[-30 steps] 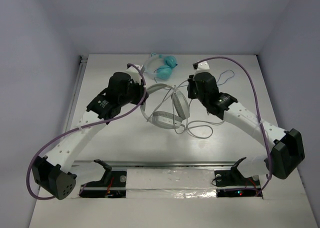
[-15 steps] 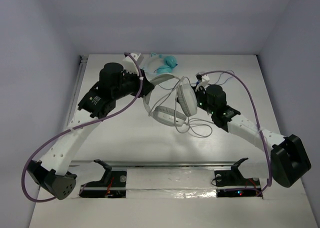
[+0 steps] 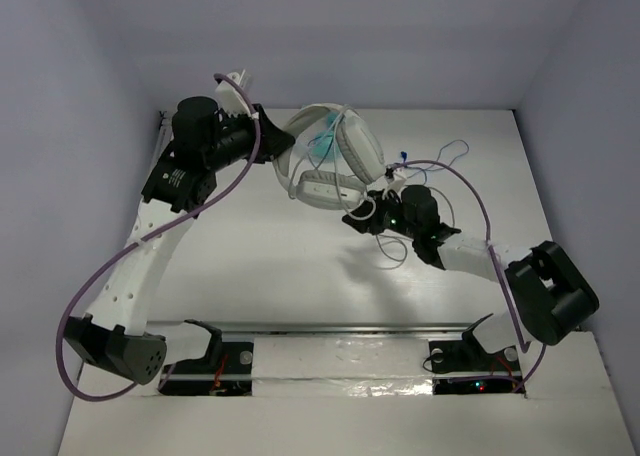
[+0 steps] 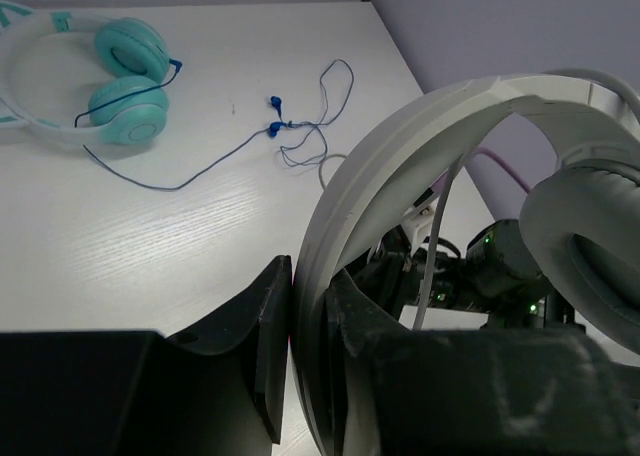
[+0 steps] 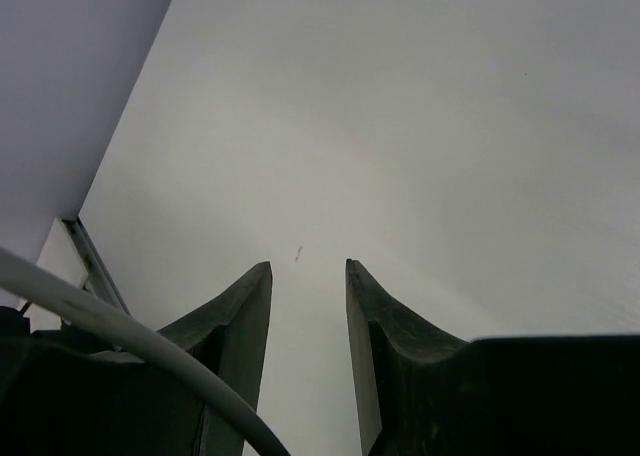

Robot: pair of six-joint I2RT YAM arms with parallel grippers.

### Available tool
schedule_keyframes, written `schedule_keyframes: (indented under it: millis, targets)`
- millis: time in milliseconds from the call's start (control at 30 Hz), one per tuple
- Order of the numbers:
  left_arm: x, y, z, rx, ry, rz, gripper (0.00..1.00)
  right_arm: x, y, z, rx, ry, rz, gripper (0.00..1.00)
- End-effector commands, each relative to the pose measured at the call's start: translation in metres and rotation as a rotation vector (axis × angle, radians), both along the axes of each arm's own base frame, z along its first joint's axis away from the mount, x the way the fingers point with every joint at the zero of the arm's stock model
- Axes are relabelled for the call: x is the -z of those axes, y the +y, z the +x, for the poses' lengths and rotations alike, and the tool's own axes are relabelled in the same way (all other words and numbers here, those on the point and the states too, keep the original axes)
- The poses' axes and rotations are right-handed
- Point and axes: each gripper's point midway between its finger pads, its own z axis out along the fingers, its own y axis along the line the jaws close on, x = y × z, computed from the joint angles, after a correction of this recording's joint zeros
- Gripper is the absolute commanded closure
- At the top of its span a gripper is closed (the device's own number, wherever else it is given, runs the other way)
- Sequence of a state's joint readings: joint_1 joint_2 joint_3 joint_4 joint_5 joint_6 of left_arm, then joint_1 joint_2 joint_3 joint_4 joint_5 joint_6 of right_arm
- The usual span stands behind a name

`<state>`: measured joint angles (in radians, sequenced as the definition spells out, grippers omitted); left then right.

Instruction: Wrap the headphones

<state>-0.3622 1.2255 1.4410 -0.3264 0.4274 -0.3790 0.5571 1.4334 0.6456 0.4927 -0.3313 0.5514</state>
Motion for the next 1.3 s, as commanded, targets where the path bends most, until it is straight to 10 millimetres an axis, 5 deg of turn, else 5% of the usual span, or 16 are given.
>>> schedule_keyframes:
  millis: [0, 100, 300, 500, 700, 833, 1000, 1267]
  targets:
    - [-0.069, -0.002, -0.003, 0.018, -0.122, -0.149, 1.0, -0.007, 0.007, 0.003, -0.012, -0.025, 0.077, 0.58]
    - [-0.082, 0.009, 0.01, -0.032, -0.135, -0.185, 1.0, 0.002, 0.009, 0.003, -0.017, 0.004, 0.075, 0.59]
    - [-0.096, 0.025, 0.036, -0.124, -0.148, -0.229, 1.0, 0.022, 0.034, -0.031, -0.101, 0.067, 0.042, 0.57]
    - [-0.086, 0.038, 0.06, -0.245, -0.128, -0.208, 1.0, 0.03, 0.044, -0.056, -0.133, 0.091, 0.02, 0.55]
    - [-0.067, 0.06, 0.087, -0.402, -0.115, -0.204, 1.0, 0.039, 0.072, -0.088, -0.19, 0.115, -0.027, 0.62]
    - [-0.045, 0.077, 0.112, -0.527, -0.09, -0.189, 1.0, 0.031, 0.09, -0.121, -0.269, 0.112, -0.038, 0.67]
    - [-0.019, 0.096, 0.132, -0.665, -0.072, -0.175, 1.0, 0.018, 0.098, -0.137, -0.278, 0.099, -0.094, 0.76]
    - [0.04, 0.089, 0.139, -0.781, -0.014, -0.12, 1.0, -0.009, 0.104, -0.161, -0.297, 0.092, -0.193, 0.97]
